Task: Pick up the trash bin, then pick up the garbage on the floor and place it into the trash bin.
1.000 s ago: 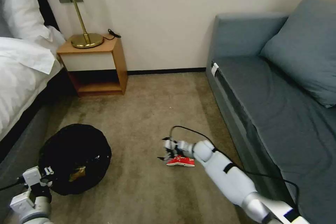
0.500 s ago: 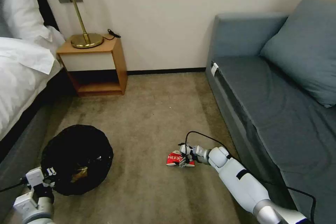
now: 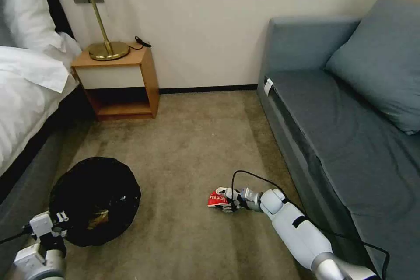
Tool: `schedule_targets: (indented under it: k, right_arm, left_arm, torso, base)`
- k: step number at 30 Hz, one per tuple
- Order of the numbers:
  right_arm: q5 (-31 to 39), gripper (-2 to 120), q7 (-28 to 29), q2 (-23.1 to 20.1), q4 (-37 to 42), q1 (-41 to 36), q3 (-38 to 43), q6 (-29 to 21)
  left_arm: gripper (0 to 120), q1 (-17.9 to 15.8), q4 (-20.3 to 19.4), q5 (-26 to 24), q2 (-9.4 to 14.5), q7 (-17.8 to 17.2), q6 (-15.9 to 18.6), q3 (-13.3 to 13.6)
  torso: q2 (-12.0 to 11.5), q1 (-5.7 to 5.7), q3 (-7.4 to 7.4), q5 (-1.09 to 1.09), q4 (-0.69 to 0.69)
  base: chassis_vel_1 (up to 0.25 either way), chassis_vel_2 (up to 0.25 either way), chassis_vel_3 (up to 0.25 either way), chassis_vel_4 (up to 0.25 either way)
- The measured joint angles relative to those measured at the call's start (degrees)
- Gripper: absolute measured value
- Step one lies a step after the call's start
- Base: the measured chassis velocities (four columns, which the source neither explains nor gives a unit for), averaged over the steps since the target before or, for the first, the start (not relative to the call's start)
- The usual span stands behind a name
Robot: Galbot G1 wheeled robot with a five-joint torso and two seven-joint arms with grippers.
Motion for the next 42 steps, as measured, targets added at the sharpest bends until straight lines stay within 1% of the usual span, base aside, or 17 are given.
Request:
schedule_targets:
  k: [1,2,4,5,9,11,12,22,26,29,31,33,35,38,40,41,42]
  right_arm:
    - [0.0,41,0.1,0.0,0.0,0.0,0.0,0.0]
    - [0.0,34,0.4,0.1,-0.1,0.0,0.2,0.2]
    - [0.0,26,0.6,0.3,-0.3,0.0,0.3,0.4]
    - [0.0,26,0.6,0.3,-0.3,0.0,0.3,0.4]
    - [0.0,8,0.9,0.5,-0.7,0.3,0.4,0.7]
    - [0.0,6,0.9,0.5,-0.7,0.3,0.4,0.7]
    - [0.0,0,0.9,0.5,-0.8,0.5,0.3,0.7]
    - [0.7,0,1.3,0.6,-0.7,1.4,0.1,1.6]
    - [5.6,0,0.6,1.0,0.8,1.7,-0.1,3.2]
    - [12.2,0,-0.9,1.7,3.8,1.7,-1.1,4.2]
    - [13.7,0,-1.4,2.1,4.5,1.7,-1.2,4.6]
    - [17.7,0,-3.6,3.3,5.4,1.9,-1.2,5.7]
    - [20.0,0,-4.8,4.0,6.2,1.9,-1.4,6.0]
    - [28.9,0,-5.3,5.1,11.8,1.2,-4.9,5.4]
    - [30.0,0,-5.0,5.1,12.9,1.1,-5.6,5.1]
    - [34.2,0,-3.9,5.1,16.9,0.6,-7.8,4.0]
    - [36.2,0,-3.4,5.1,18.9,0.3,-8.8,3.1]
  left_arm:
    - [3,0.0,-0.1,0.0,0.0,0.0,0.0,0.0]
    - [3,0.3,-0.7,0.1,-0.1,0.0,0.1,0.0]
    - [3,0.6,-1.4,0.1,-0.2,0.1,0.2,0.0]
    - [3,0.6,-1.4,0.1,-0.2,0.1,0.2,0.0]
    - [3,0.9,-1.7,0.2,-0.5,0.1,0.2,0.0]
    - [3,1.0,-1.8,0.2,-0.6,0.1,0.2,0.0]
    - [3,1.2,-1.9,0.2,-0.6,0.1,0.2,-0.1]
    - [3,1.6,-2.3,0.1,-0.7,0.1,0.2,-0.3]
    - [3,1.7,-2.5,0.1,-0.7,0.1,0.2,-0.3]
    - [3,1.7,-2.8,0.1,-0.5,0.1,0.3,-0.2]
    - [3,1.7,-2.9,0.1,-0.5,0.1,0.4,-0.1]
    - [3,1.7,-3.2,0.2,-0.5,0.1,0.5,0.0]
    - [3,1.7,-3.3,0.3,-0.5,0.1,0.6,0.0]
    - [3,1.7,-3.4,0.5,-0.5,0.1,0.6,0.1]
    - [3,1.6,-3.4,0.5,-0.5,0.1,0.6,0.2]
    - [3,1.5,-3.4,0.5,-0.5,0.1,0.6,0.2]
    - [3,1.4,-3.4,0.5,-0.5,0.1,0.7,0.2]
  torso:
    - [0.0,0.00,0.00,0.00,0.00]
    - [0.0,0.00,0.00,0.01,0.00]
    - [0.0,0.00,0.00,0.01,0.00]
    - [0.0,0.00,0.00,0.01,0.00]
    - [0.0,0.00,0.00,0.01,0.00]
    - [0.0,0.00,0.00,0.01,0.00]
    - [0.0,0.00,0.00,0.01,0.00]
    - [0.0,0.00,0.00,0.01,-0.01]
    - [0.0,0.00,0.00,0.00,0.00]
    - [0.0,0.00,0.00,0.00,-0.01]
    - [0.0,0.00,0.00,0.00,0.00]
    - [0.0,0.00,0.00,0.00,0.00]
    - [0.0,0.00,0.00,0.00,0.00]
    - [0.0,0.00,0.00,0.00,0.00]
    - [0.0,0.00,0.00,0.00,0.00]
    - [0.0,0.00,0.00,-0.01,0.00]
    - [0.0,0.00,0.00,0.00,0.01]
  base:
    - [0.000,0.000,0.000,0.000]
    - [0.000,0.000,0.000,0.000]
    - [0.000,0.000,0.000,0.000]
    - [0.000,0.000,0.000,0.000]
    - [0.000,0.000,0.000,0.000]
    - [0.000,0.000,0.000,0.000]
    - [0.000,0.000,0.000,0.000]
    - [0.000,0.000,0.000,0.000]
    - [0.000,0.000,0.000,0.000]
    - [0.000,0.000,0.000,0.000]
    - [0.000,0.000,0.000,0.000]
    - [0.000,0.000,0.000,0.000]
    - [0.000,0.000,0.000,0.000]
    - [0.000,0.000,0.000,0.000]
    - [0.000,0.000,0.000,0.000]
    - [0.000,0.000,0.000,0.000]
    - [0.000,0.000,0.000,0.000]
